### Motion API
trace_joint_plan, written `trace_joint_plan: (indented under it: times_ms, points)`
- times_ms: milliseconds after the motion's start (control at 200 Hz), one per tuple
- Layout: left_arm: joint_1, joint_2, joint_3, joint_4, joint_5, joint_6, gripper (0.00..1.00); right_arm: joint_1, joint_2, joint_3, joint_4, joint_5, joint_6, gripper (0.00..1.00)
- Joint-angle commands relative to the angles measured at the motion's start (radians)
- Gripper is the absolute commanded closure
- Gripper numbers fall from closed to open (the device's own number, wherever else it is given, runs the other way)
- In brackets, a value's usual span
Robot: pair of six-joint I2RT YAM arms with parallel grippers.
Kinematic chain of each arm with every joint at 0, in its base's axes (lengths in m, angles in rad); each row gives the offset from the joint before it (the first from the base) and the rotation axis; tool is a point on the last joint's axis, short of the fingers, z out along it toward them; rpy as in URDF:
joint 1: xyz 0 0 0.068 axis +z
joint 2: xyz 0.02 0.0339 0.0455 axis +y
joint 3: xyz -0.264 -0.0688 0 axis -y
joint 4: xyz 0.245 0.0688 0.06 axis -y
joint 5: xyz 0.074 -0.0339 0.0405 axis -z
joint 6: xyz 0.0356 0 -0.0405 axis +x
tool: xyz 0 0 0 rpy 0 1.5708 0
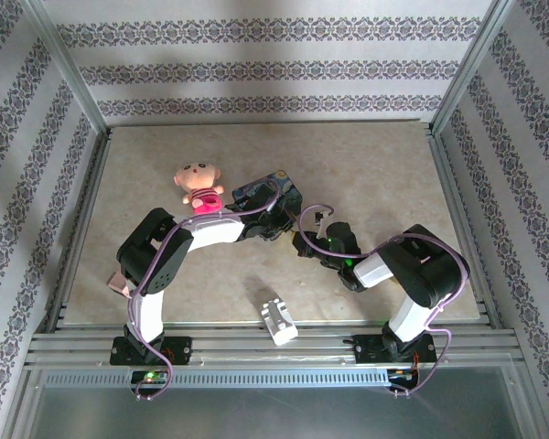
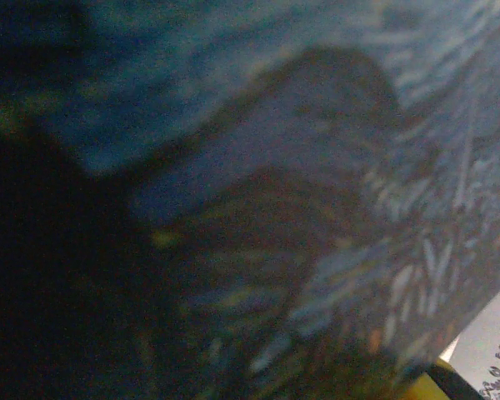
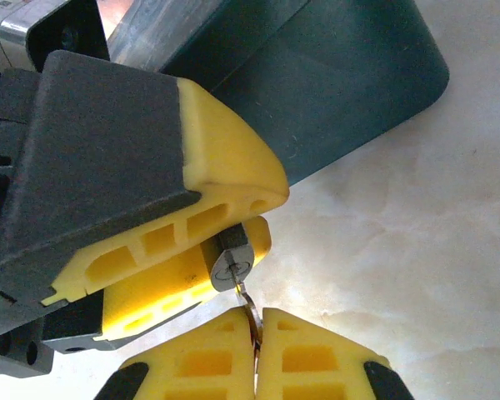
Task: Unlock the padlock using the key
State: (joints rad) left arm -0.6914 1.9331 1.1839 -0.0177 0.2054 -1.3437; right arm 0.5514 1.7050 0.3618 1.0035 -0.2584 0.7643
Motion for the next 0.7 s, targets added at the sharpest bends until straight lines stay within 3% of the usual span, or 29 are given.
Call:
trace_joint_plan:
  times_ms: [0,695]
  points:
    - [-0.022,0.011,-0.015,0.009,0.153,-0.041,1.0,-0.013,0.007,0.038,0.086,-0.031,0.013,1.0]
    - [-0.027,0.013,-0.007,0.015,0.178,-0.043,1.0,-0.045,-0.002,0.099,0.002,-0.097,0.013,1.0]
